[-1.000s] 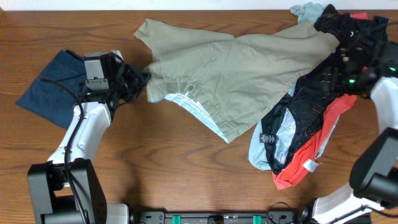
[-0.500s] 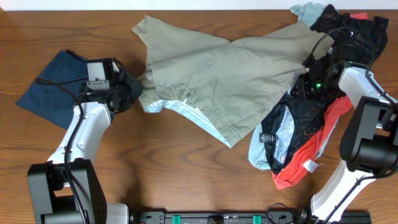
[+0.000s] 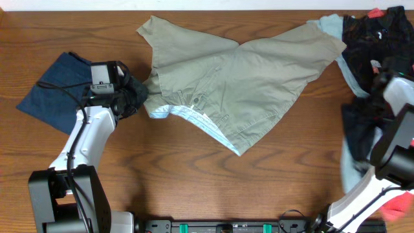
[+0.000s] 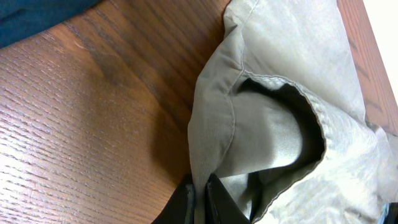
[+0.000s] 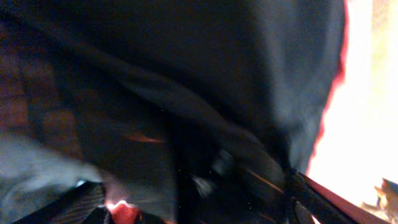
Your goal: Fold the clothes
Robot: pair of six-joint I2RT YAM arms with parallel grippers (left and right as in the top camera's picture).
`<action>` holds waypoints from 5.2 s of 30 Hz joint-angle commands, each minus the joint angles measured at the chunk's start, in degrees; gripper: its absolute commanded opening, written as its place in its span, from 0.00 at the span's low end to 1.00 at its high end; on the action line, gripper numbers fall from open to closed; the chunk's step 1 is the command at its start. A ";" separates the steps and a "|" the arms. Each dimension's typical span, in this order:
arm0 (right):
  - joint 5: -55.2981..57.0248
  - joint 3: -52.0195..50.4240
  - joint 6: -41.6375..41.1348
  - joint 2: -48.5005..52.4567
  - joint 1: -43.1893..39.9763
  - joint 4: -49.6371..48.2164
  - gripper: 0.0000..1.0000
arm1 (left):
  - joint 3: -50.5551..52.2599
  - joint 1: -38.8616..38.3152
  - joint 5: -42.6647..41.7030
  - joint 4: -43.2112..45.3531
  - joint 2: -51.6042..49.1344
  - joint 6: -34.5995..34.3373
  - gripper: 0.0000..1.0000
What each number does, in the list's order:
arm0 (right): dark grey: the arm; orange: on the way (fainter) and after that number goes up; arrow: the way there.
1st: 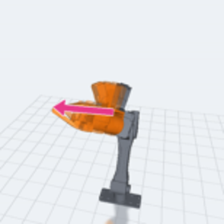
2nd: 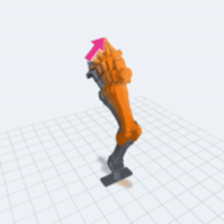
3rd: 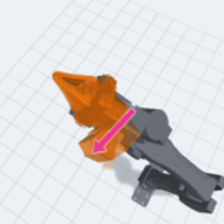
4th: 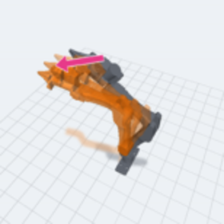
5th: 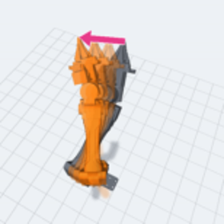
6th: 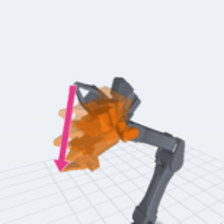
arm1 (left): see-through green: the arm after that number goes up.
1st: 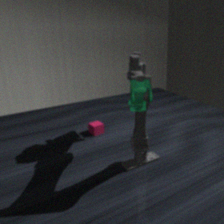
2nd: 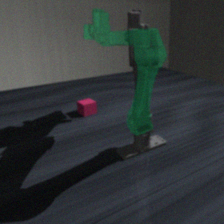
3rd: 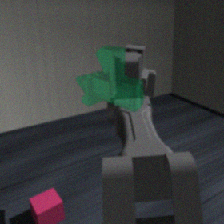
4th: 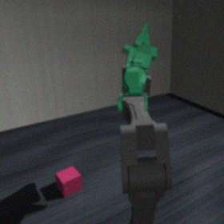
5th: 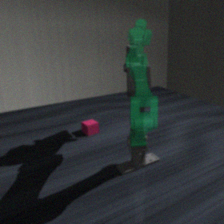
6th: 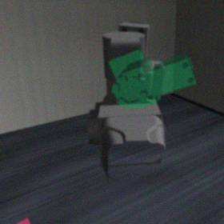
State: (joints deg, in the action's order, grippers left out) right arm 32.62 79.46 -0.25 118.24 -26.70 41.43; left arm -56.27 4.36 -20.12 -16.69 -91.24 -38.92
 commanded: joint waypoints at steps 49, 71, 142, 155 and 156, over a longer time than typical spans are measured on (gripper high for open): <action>-45.22 0.44 -10.99 4.55 5.95 -1.05 0.01 | -0.22 0.17 -2.12 -17.73 0.61 6.34 0.06; -38.88 0.44 -10.71 -3.91 5.57 14.43 0.38 | -0.22 0.17 4.26 -7.76 0.61 1.55 0.23; -71.52 0.46 -3.30 5.70 43.54 3.32 0.01 | 1.42 12.98 4.74 -9.60 -10.95 13.64 0.06; -71.08 0.57 -9.14 -0.42 38.14 -26.03 0.45 | 1.42 12.98 4.74 -9.92 -10.95 13.66 0.06; -69.31 0.57 -9.16 -0.11 38.10 -28.30 0.44 | 1.42 12.96 4.74 -10.19 -10.95 13.64 0.06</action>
State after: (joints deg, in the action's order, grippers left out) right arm -38.79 80.03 -8.51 119.37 12.01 15.92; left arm -53.82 16.88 -17.41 -26.41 -101.06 -25.87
